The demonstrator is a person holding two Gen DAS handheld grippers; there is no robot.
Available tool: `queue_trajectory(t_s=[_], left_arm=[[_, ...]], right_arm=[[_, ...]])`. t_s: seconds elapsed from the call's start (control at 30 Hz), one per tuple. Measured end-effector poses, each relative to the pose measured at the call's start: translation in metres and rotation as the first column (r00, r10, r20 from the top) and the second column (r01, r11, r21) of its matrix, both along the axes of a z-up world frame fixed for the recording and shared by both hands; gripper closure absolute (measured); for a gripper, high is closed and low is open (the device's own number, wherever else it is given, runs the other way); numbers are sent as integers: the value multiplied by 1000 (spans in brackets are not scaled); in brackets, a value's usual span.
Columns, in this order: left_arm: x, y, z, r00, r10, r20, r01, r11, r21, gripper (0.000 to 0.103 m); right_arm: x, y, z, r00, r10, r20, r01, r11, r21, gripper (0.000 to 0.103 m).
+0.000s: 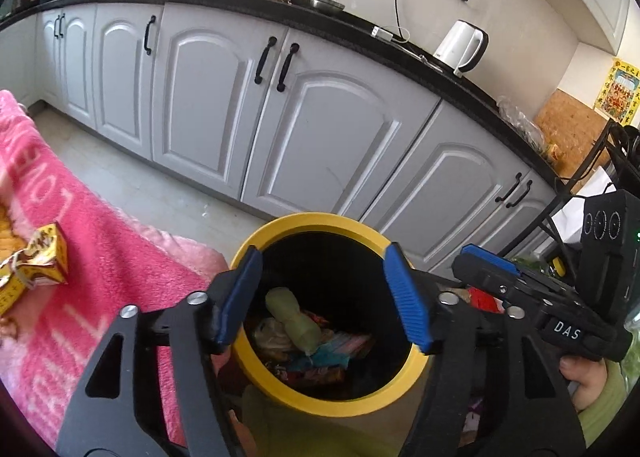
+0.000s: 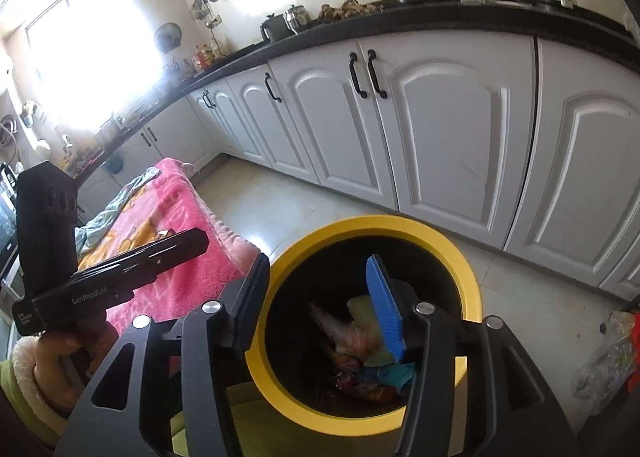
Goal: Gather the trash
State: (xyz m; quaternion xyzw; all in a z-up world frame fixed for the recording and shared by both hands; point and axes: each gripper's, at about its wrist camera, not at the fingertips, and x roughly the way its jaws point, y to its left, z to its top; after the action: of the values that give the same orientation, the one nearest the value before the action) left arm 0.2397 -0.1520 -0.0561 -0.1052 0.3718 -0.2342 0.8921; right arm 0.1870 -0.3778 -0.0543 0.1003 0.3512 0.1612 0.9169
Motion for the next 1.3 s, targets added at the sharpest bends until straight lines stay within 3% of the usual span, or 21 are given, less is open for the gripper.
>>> queue_trajectory(t_s=[0.47,0.97,1.3], left_arm=[[-22,27,32,997,56,54,-58,998,39,12],[-51,56,47,991,111,74,-115,992,56,11],[-85,78,47,978,180,107,-190,978,92,11]], right_arm=[[-29,20,29,994,6,110,2,997,-72,27],[-59,40,40,984,7,178,22,987,-158,8],[-83,57,37,983,-5,186,41,980,-192,6]])
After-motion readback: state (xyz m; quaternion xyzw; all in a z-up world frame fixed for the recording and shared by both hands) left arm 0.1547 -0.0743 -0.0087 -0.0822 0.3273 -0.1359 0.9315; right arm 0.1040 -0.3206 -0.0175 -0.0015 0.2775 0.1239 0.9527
